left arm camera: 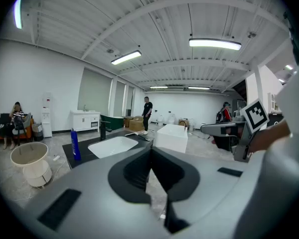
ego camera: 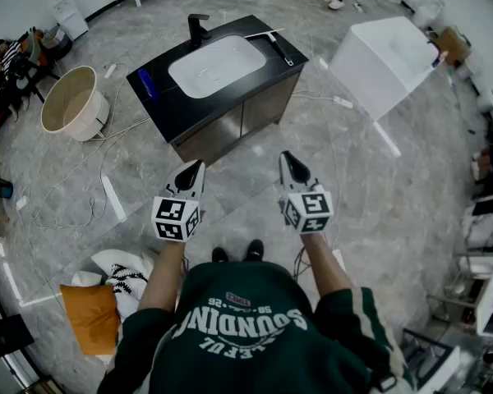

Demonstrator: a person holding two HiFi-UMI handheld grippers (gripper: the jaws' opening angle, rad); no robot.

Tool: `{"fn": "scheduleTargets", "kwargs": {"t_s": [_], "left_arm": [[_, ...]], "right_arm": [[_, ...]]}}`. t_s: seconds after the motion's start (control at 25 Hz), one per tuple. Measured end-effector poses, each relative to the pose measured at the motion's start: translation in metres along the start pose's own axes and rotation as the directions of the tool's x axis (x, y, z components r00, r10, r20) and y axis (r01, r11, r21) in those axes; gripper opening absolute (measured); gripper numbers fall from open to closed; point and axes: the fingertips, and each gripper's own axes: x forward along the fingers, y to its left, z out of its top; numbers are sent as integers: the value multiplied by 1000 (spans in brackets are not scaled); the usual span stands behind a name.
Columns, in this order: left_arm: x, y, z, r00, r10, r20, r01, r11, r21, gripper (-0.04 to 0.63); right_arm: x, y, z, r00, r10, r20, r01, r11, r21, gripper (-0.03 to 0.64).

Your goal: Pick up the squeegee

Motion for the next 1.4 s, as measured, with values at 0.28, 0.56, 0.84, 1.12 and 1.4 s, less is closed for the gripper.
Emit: {"fn": "scheduleTargets", "kwargs": {"t_s": [0.28,0.56,0.84,1.12,1.4], "left_arm": [[3,-1,-3,1000,-11,-11,10,1000,-6,2],[18,-11,1,1000,-26,-10,26,1000,3,2],[38,-25,12,1000,-27,2,27,1000,13,2],[59,-45,14,1000,-9,-1,9,1000,13,2],[77,-59,14,1000,20,0,-20,1000,-1,2]], "right_arm": [[-3,-6,-5,1000,-20,-5,20,999,28,3],[-3,-19,-1,999,-41,-1,41,999,0,3],[-5,-44,0,999,-38,12,38,999,-2,3],[-7,-67,-4,1000,-10,6,10,1000,-11,3],[-10,-88,-8,999,38,-9,-38,999,-26,3]]}}
